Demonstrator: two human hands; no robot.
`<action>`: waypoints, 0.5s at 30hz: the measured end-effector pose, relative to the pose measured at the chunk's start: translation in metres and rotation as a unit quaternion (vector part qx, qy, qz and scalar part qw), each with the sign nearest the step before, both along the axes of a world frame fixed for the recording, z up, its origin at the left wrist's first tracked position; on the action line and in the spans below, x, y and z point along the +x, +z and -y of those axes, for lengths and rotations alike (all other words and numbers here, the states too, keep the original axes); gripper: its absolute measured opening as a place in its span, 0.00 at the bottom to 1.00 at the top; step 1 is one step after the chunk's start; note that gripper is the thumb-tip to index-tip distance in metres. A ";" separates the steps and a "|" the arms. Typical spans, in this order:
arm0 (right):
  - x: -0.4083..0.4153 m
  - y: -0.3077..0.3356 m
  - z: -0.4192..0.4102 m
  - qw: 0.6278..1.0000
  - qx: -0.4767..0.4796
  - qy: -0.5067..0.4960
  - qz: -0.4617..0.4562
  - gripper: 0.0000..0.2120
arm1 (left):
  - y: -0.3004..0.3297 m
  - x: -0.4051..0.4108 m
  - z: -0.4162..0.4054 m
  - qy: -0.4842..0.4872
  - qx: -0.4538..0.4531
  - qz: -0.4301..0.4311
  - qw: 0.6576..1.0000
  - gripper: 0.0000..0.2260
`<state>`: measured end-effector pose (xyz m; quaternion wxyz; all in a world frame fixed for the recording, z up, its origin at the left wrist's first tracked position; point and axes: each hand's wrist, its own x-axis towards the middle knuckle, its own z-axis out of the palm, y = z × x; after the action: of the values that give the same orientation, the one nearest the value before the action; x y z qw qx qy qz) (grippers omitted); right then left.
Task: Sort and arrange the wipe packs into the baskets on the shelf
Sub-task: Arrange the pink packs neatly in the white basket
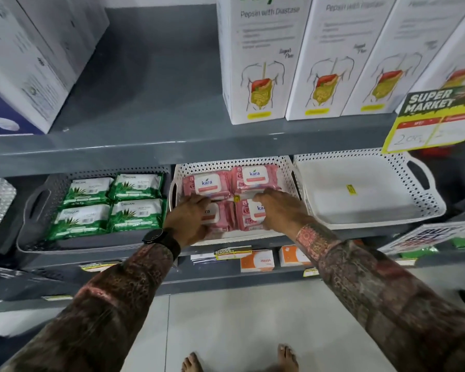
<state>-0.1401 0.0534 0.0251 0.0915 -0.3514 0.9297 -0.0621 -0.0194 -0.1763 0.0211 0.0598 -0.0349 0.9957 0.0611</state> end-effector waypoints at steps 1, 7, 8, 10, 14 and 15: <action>0.000 0.000 0.000 1.000 0.007 0.002 0.006 0.38 | -0.001 0.000 0.001 -0.006 -0.002 -0.003 1.000 0.37; -0.012 0.007 0.006 0.991 -0.113 -0.015 0.069 0.36 | 0.008 -0.013 0.008 0.010 0.109 -0.101 0.989 0.34; -0.015 0.006 0.012 0.991 -0.134 -0.011 0.030 0.33 | 0.007 -0.021 0.006 0.024 0.099 -0.145 0.984 0.29; -0.023 0.001 0.030 0.994 -0.108 -0.016 0.018 0.35 | 0.001 -0.040 -0.001 0.035 0.053 -0.149 0.987 0.26; -0.033 -0.026 0.047 0.999 -0.012 -0.009 0.037 0.39 | -0.030 -0.056 -0.008 0.097 -0.015 -0.008 0.995 0.33; -0.031 -0.032 0.045 1.000 0.001 -0.003 0.030 0.39 | -0.035 -0.055 -0.008 0.101 -0.011 -0.005 0.995 0.33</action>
<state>-0.1715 0.0079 -0.0071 0.1198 -0.3461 0.9277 -0.0718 -0.0744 -0.1681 -0.0140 0.0475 -0.1357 0.9880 0.0558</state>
